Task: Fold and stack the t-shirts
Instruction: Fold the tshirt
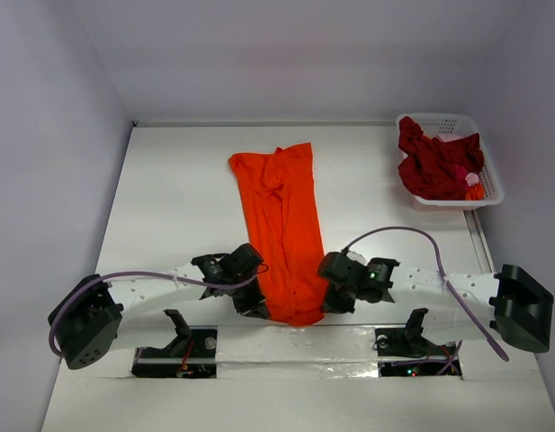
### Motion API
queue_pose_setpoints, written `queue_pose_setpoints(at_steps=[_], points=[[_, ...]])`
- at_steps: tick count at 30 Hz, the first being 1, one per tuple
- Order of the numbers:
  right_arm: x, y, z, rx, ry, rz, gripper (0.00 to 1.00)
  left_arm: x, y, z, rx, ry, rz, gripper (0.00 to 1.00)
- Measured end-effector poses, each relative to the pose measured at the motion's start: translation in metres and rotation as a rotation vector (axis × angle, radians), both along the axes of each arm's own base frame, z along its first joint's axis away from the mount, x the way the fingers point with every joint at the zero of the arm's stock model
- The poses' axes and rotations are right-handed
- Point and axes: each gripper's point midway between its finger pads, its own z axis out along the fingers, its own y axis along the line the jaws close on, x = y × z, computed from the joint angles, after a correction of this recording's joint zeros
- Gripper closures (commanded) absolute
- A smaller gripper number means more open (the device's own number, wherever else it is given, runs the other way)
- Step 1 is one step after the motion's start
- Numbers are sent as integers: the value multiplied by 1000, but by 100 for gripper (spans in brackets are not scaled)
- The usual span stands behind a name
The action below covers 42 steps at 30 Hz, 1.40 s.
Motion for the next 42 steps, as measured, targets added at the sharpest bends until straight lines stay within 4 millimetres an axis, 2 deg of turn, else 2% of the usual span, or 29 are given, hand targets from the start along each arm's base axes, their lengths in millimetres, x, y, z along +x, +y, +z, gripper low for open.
queue_pose_setpoints(at_steps=[8, 22, 26, 32, 42], points=[[8, -1, 15, -11, -41, -3, 100, 16, -8, 19, 5, -56, 16, 100], [18, -5, 31, -53, -84, -21, 100, 26, -1, 24, 55, -80, 45, 100], [23, -7, 33, -60, -91, -24, 100, 38, 5, 25, 68, -87, 82, 100], [34, -7, 37, -68, -104, -22, 100, 55, 4, 34, 54, -119, 96, 100], [56, -5, 39, -99, -120, 0, 100, 78, 10, 36, 70, -130, 112, 100]])
